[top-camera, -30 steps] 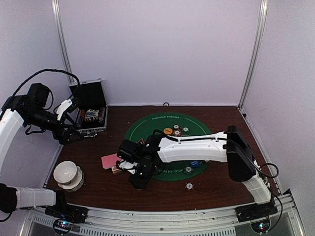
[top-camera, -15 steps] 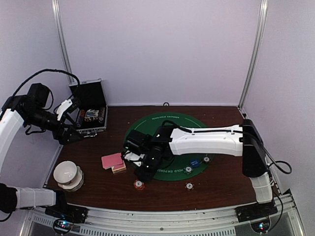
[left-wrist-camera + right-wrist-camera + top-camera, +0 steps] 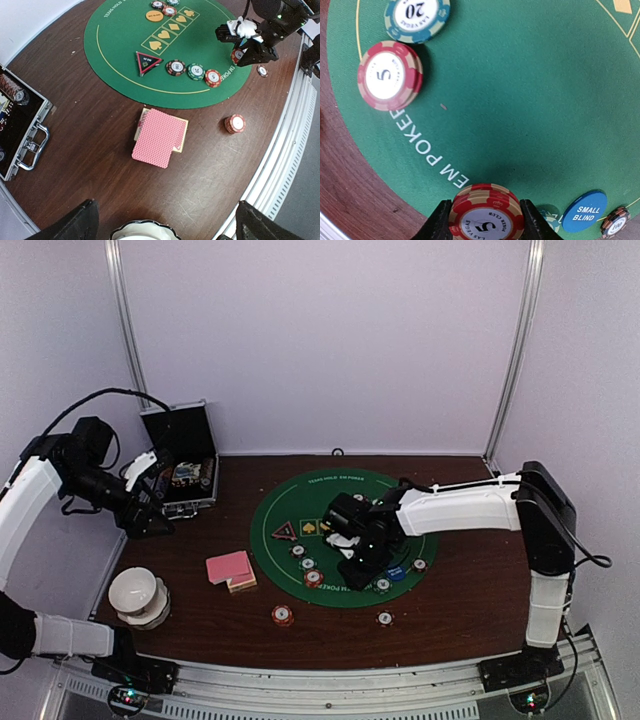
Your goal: Distribute texas hold em gaming equipment
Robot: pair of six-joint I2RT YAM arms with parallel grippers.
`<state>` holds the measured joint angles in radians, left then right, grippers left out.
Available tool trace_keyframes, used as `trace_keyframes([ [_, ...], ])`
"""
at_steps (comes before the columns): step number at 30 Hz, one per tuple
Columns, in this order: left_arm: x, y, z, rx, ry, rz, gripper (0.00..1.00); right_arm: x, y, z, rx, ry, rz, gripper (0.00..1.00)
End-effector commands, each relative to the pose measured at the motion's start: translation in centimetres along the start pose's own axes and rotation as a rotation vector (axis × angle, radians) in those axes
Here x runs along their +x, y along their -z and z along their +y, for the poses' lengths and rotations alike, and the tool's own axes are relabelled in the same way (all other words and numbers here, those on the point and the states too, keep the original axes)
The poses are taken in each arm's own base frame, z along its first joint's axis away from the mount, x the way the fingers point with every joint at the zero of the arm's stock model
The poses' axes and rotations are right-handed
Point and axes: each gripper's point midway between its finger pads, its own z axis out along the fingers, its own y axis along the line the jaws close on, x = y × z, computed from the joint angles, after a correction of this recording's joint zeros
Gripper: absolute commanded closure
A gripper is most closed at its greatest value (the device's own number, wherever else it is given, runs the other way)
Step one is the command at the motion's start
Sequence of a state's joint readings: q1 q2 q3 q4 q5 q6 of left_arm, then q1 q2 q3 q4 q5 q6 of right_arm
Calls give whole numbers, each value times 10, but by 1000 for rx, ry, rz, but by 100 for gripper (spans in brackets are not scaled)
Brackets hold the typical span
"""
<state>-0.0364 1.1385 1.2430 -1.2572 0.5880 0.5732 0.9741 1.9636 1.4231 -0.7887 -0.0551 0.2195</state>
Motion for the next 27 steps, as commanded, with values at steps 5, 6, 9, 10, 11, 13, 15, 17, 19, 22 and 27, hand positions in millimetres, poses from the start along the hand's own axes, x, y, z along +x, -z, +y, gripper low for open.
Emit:
trace_keyframes([
  [5,10,-19,3,5,-57,42,2,-8,-9,-4,9,-34,-47,94],
  [6,11,-21,4,4,-57,49,2,-7,-11,-5,10,-37,-45,95],
  [9,12,-24,4,10,-50,57,2,-6,-13,-8,16,-48,-41,95],
  [10,12,-25,4,13,-50,57,2,-6,-13,-11,21,-53,-43,95],
  [11,11,-25,4,14,-52,55,2,-7,-12,-13,24,-58,-46,95],
  [13,11,-25,3,16,-54,54,3,-9,-5,-19,36,-70,-59,96],
  [15,11,-27,3,20,-54,54,2,-12,3,-28,47,-88,-74,96],
  [17,13,-29,3,21,-60,63,3,-15,11,-36,50,-107,-90,96],
  [19,17,-33,3,14,-70,88,2,-16,19,-54,89,-138,-107,96],
  [22,21,-38,5,0,-85,115,2,-11,26,-79,125,-191,-109,96],
  [27,23,-42,4,7,-81,133,2,6,32,-124,181,-299,-101,97],
])
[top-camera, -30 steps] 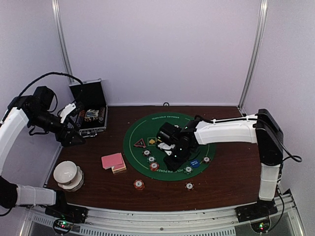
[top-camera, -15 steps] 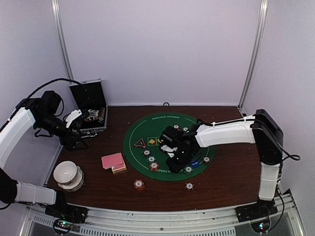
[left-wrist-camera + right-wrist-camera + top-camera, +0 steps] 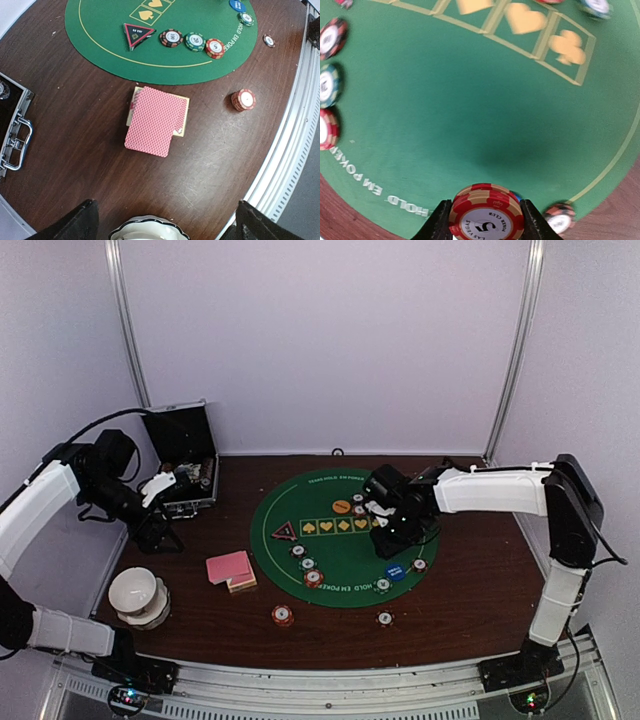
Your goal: Distribute texas hold em gaming equipment
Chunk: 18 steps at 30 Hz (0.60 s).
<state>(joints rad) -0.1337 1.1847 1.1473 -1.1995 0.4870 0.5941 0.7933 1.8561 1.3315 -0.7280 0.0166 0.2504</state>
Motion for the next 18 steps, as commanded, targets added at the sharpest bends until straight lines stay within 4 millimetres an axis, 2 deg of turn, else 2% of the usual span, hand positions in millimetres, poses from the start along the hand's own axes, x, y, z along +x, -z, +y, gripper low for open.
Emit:
trace_keyframes([
  [1,-2,-5,6,-20,-24,3,2,5,10,-47,91,-105,-17,97],
  [8,-3,-7,2,-8,-30,2,2,20,-1,-83,149,-206,4,97],
  [18,-2,-9,1,-2,-34,14,2,10,-11,-101,165,-280,-26,98],
])
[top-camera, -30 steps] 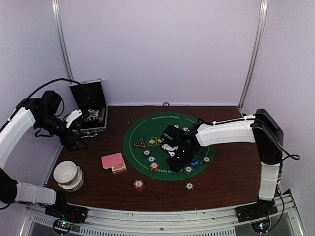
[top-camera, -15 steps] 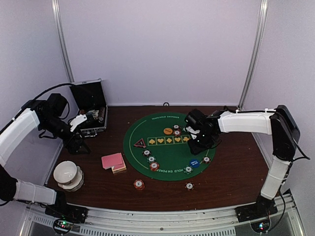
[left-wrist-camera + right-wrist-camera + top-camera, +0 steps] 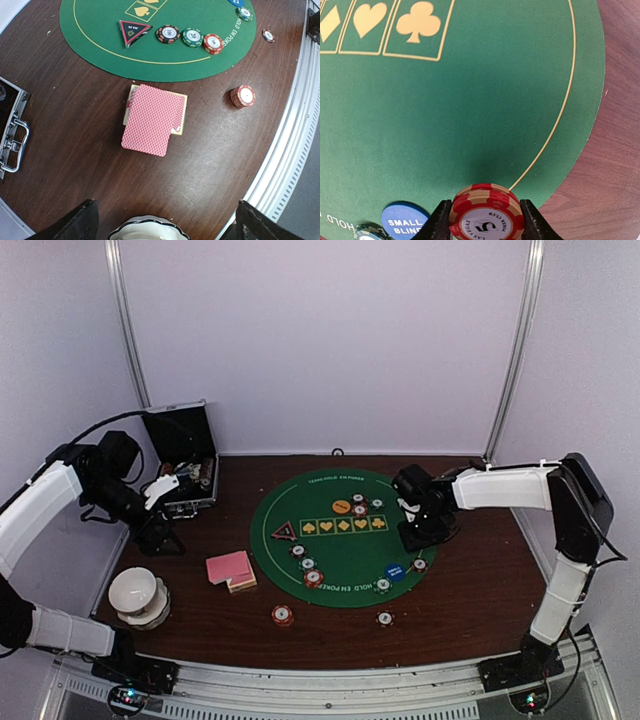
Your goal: Distribute texas hold em gaming equipment
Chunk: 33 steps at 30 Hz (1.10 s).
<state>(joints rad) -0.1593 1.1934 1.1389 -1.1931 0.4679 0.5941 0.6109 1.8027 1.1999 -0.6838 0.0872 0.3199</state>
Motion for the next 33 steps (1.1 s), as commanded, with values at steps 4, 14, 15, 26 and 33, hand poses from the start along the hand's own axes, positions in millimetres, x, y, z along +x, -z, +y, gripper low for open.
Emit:
trace_keyframes([
  [4,-3,-4,2,-2,-15,-11,2,-18,-7,-15,26,-71,-48,98],
  [14,-6,-3,1,1,-18,-17,2,-12,-39,-15,31,-92,-2,96],
  [15,-5,-4,1,2,-17,-16,3,-9,-41,-15,35,-91,6,95],
  [26,4,-24,1,-21,-54,62,2,-16,-13,-30,69,-107,-29,30],
  [33,5,-47,5,-14,-88,118,2,-42,39,-29,30,-129,-121,25],
])
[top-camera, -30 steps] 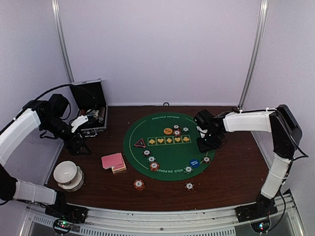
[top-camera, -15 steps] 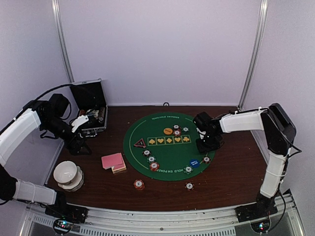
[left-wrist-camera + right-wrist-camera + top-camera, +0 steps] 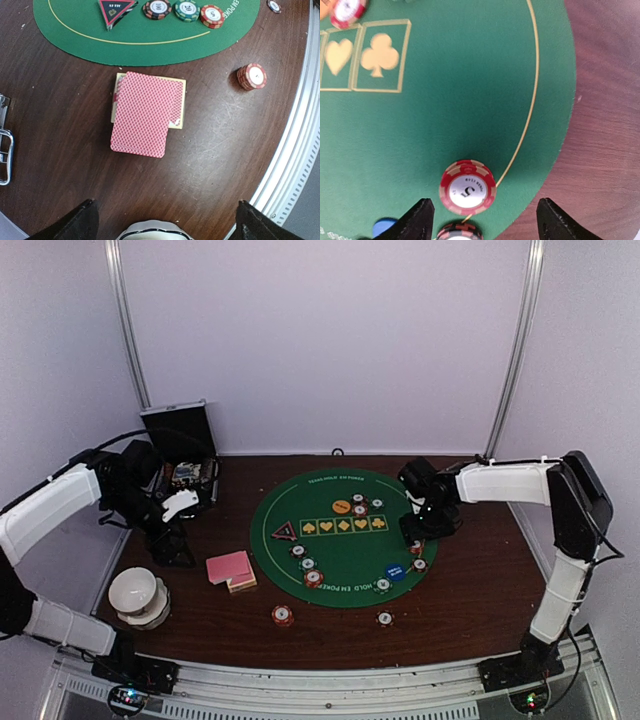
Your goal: Distribute texas hold em gaming equipment
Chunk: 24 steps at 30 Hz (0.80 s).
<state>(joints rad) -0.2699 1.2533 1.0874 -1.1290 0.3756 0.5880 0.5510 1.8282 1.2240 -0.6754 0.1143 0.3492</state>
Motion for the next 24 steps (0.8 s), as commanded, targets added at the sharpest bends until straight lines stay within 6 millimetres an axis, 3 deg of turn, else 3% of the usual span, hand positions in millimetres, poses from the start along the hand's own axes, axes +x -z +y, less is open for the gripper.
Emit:
trace_keyframes([
  [1,-4,-17,10,-22,-22,20,2,-34,54,-2,-31,-47,-126,23],
  [6,-14,-38,11,-26,-63,23,2,-50,93,14,-100,-63,-205,12],
  [10,-13,-56,6,-5,-130,53,2,-52,107,34,-162,-59,-219,2],
  [18,-17,-78,18,-31,-208,36,3,-50,121,73,-282,-71,-230,0],
  [24,-10,-91,22,-29,-253,67,2,-50,127,83,-306,-62,-239,1],
])
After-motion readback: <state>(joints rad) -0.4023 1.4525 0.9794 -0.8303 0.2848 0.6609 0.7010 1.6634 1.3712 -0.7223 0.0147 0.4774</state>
